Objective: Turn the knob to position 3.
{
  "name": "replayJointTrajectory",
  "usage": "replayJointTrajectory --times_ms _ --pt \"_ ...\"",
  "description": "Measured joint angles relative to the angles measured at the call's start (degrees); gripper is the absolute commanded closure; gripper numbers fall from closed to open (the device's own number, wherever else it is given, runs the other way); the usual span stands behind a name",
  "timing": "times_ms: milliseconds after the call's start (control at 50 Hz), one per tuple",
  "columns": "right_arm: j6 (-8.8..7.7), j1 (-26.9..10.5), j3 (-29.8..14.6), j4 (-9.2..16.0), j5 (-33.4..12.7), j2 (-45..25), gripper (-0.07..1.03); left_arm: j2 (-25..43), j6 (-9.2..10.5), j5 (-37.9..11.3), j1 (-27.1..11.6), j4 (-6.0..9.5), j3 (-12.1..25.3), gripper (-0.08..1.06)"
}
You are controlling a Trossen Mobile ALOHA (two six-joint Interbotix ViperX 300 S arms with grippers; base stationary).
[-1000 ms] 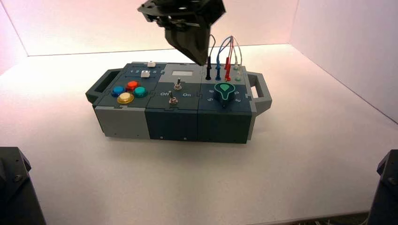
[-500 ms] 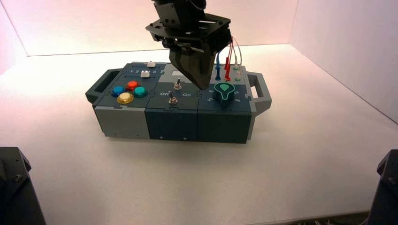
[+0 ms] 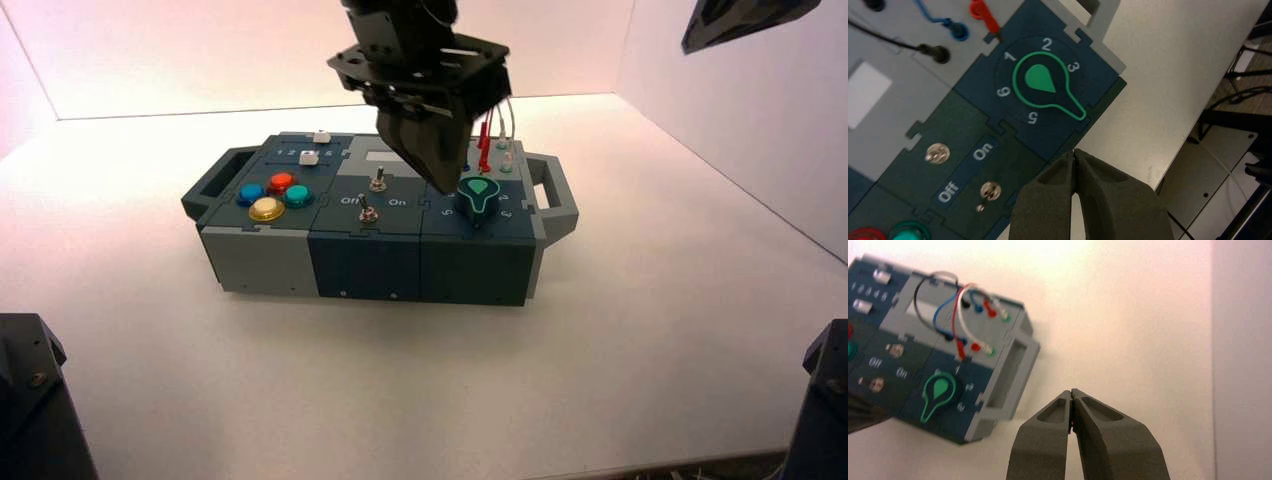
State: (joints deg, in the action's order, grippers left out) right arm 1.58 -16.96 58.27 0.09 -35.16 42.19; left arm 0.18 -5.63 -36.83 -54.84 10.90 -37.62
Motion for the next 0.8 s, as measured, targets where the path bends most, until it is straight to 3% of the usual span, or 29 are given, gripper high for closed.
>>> replayJointTrajectory --times_ms 220,800 --pt "0.0 -4.22 0.09 0.97 -1.14 0.18 0.99 2.11 -0.18 0.0 -1.23 0.0 0.7 1.01" --pt "-0.18 -4.13 0.09 0.88 -0.35 2.29 0.99 5.1 -0.44 0.97 -1.32 -1.67 0.97 1.01"
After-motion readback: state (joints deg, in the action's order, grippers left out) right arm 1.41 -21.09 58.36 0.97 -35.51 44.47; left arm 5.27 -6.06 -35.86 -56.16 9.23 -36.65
